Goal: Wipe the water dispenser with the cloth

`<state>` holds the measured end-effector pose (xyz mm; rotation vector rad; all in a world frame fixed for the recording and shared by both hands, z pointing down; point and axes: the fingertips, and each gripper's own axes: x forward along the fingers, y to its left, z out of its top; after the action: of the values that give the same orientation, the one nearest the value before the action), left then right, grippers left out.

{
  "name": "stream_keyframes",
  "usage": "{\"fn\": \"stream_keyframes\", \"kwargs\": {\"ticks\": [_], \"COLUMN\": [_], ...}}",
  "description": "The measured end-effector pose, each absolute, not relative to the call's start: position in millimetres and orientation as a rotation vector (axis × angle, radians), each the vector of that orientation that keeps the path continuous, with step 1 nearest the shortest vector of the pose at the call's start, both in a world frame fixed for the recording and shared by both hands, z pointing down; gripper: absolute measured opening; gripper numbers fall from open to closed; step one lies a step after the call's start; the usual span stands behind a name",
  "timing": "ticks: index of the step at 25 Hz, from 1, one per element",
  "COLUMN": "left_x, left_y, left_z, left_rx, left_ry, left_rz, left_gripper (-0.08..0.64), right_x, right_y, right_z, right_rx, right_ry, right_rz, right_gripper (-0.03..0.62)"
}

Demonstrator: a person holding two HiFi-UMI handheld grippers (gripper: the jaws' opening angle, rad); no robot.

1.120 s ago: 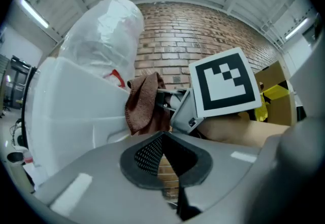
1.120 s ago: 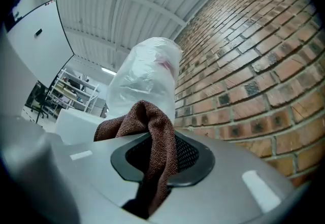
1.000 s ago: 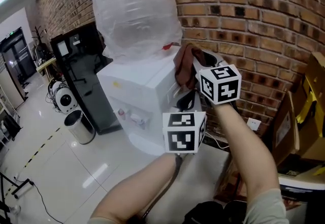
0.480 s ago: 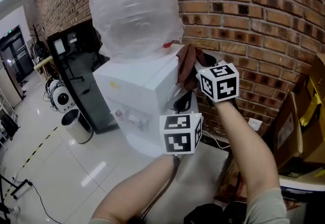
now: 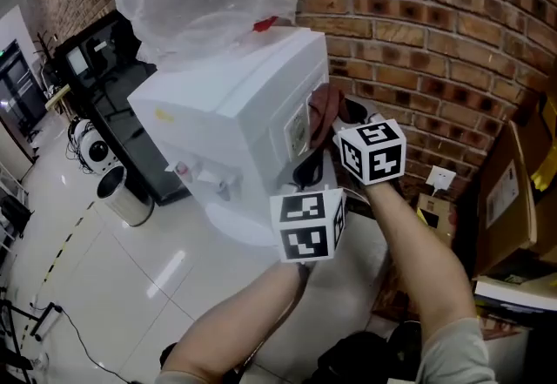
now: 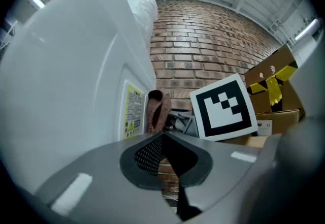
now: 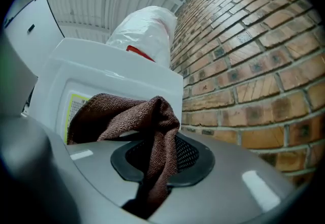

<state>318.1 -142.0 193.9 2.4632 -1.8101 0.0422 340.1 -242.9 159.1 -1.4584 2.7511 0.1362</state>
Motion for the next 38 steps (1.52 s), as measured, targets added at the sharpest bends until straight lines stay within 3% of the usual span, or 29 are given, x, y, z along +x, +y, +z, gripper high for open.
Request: {"fn": "stream_keyframes", "kwargs": {"ticks": [38], "left_x": [322.2], "left_y": [-130.1], "left_z": [553.4], "left_rx": [2.161], "left_ry": [-1.608], "left_rz": [0.506], "left_gripper": [0.000], "right_x": [343.3], "right_y": [-235.2], "right_z": [576.0], "right_rx": [-1.622], "right_ry": [2.956], "right_rz": [-0.585], "right_gripper": [0.084]}}
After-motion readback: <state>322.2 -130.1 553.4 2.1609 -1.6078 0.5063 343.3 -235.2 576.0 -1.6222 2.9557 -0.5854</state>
